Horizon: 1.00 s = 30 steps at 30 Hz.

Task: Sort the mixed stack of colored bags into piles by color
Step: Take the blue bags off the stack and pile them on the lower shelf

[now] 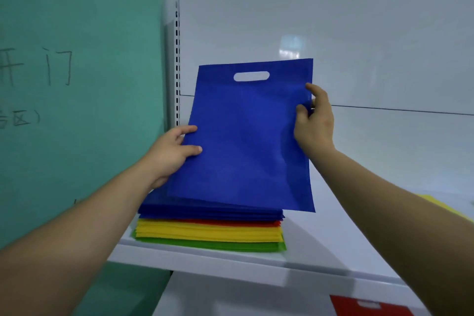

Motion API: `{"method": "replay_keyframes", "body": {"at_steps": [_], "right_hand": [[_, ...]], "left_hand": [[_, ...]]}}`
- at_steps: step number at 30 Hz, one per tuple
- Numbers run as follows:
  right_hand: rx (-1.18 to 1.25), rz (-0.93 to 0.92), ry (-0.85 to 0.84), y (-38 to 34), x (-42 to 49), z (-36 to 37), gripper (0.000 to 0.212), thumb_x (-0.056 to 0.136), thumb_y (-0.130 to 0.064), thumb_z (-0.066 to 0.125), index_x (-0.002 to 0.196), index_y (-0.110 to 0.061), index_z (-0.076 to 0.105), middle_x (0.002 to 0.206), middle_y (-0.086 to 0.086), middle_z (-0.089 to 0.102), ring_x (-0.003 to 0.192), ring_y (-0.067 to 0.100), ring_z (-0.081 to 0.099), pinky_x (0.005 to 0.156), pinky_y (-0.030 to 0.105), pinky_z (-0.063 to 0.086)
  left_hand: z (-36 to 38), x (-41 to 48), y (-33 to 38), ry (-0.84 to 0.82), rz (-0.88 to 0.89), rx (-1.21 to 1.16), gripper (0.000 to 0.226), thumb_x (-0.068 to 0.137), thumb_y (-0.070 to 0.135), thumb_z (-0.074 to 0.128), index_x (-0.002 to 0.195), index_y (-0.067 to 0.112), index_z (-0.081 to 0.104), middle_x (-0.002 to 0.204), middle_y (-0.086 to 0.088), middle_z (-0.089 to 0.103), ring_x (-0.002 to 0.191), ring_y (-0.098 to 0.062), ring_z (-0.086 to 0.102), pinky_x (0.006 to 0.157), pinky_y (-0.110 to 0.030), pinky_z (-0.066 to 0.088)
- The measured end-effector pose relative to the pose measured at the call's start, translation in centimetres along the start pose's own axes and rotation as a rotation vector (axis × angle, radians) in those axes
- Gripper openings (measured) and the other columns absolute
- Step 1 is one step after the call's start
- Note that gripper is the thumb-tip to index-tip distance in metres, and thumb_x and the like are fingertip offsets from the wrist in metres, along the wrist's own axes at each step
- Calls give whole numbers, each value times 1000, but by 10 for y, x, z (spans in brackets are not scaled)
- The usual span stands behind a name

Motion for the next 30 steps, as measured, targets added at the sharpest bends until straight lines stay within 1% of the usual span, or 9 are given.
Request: {"method": "replay_keyframes", "body": {"at_steps": [3, 6, 8, 14, 20, 22, 24, 26, 30], "right_hand": [[19, 43, 4, -6, 2, -21, 42, 95, -14, 48, 133, -33, 43, 115, -6, 50, 92, 12, 52, 88, 34, 51], [-32, 145, -111, -5, -9, -32, 48, 95, -22, 54, 137, -38, 38, 119, -4, 49, 100, 15, 54, 84, 33, 53], [-69, 179, -135, -8, -19, -46, 48, 94, -18, 55, 135, -37, 41, 116, -5, 49, 101, 17, 55, 84, 33, 54], [-219, 171, 7, -46, -49, -117, 40, 98, -15, 42, 132, -33, 45, 115, -9, 50, 76, 4, 52, 62, 17, 44], [-387, 216, 158, -67, -100, -199, 37, 99, -22, 43, 136, -28, 44, 115, -11, 48, 93, 12, 49, 77, 21, 40], [-443, 245, 170, -69, -120, -229, 38, 99, -26, 47, 136, -28, 44, 116, -13, 46, 93, 12, 50, 78, 22, 41], [-501, 277, 177, -68, -137, -263, 40, 97, -28, 50, 137, -27, 45, 119, -11, 48, 93, 14, 51, 81, 26, 43], [-554, 314, 199, -65, -154, -300, 41, 97, -28, 51, 137, -26, 45, 123, -7, 50, 95, 15, 51, 84, 28, 45], [-629, 400, 221, -52, -189, -375, 41, 98, -28, 51, 138, -26, 43, 127, -5, 50, 93, 14, 52, 80, 28, 46]], "left_hand": [[7, -11, 20, 63, 116, 67, 47, 87, 0, 61, 119, 34, 54, 140, -3, 49, 130, -22, 46, 101, -46, 45], [19, -27, 38, 75, 187, 126, 53, 88, 2, 59, 133, 28, 48, 142, 1, 47, 131, -19, 44, 101, -44, 46], [28, -38, 47, 47, 213, 155, 55, 90, 1, 58, 138, 24, 45, 143, 1, 45, 131, -18, 43, 102, -43, 46], [56, -74, 68, -45, 267, 184, 55, 90, 7, 59, 140, 25, 43, 144, 2, 42, 135, -14, 36, 101, -30, 41], [112, -123, 61, -227, 256, 117, 56, 88, 7, 61, 139, 25, 44, 141, 4, 46, 129, -14, 45, 106, -41, 42], [139, -143, 57, -283, 243, 112, 56, 89, 8, 60, 139, 25, 44, 140, 4, 47, 128, -14, 46, 105, -39, 42], [169, -165, 55, -323, 236, 133, 55, 90, 8, 59, 140, 24, 44, 140, 6, 46, 128, -12, 44, 102, -29, 41], [199, -188, 51, -361, 222, 164, 54, 92, 9, 57, 142, 23, 42, 137, 8, 44, 121, -7, 42, 92, -21, 40], [264, -232, 38, -457, 163, 148, 53, 92, 8, 56, 142, 22, 42, 139, 3, 44, 108, -7, 45, 87, -25, 44]]}}
Point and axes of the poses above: each hand's wrist, its own x-axis towards the middle knuckle, its own z-axis out of the palm, y = z × x, the point moved 9 cm from there along x, towards the middle knuckle
